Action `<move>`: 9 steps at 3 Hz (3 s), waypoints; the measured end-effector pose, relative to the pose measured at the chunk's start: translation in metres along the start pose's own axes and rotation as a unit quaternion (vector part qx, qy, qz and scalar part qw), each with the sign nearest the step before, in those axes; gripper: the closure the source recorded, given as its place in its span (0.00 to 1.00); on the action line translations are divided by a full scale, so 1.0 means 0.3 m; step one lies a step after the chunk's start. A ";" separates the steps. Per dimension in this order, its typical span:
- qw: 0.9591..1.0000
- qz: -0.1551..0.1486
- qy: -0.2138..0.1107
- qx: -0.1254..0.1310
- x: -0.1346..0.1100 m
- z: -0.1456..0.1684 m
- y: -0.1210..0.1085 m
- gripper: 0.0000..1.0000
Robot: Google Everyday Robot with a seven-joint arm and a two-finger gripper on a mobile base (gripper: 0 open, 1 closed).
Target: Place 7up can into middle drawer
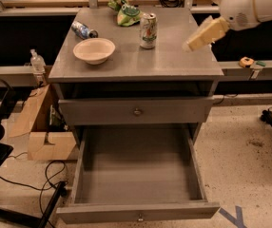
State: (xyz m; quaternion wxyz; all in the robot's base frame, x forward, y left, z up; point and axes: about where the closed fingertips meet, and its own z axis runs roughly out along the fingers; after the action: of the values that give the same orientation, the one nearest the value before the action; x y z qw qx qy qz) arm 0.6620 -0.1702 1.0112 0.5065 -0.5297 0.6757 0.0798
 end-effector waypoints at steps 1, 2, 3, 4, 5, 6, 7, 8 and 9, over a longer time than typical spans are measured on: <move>0.992 0.055 -0.116 -0.014 -0.070 0.272 -0.124 0.00; 0.975 0.135 -0.175 0.009 -0.102 0.404 -0.245 0.00; 0.975 0.135 -0.174 0.010 -0.103 0.405 -0.246 0.00; 0.976 0.149 -0.158 0.018 -0.064 0.447 -0.244 0.00; 0.969 0.184 -0.161 0.039 0.024 0.585 -0.270 0.00; 0.968 0.185 -0.161 0.051 0.063 0.678 -0.297 0.00; 0.972 0.165 -0.161 0.047 0.073 0.783 -0.305 0.00; 0.965 0.180 -0.186 0.047 0.100 0.901 -0.313 0.01; 0.954 0.209 -0.211 0.053 0.119 0.977 -0.322 0.23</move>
Offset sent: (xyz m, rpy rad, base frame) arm 0.1789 0.0646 0.0146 0.6560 0.0351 -0.1157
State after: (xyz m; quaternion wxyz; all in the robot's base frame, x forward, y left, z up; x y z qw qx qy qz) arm 0.9174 -0.0451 0.8862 0.6370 -0.3203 0.6521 0.2574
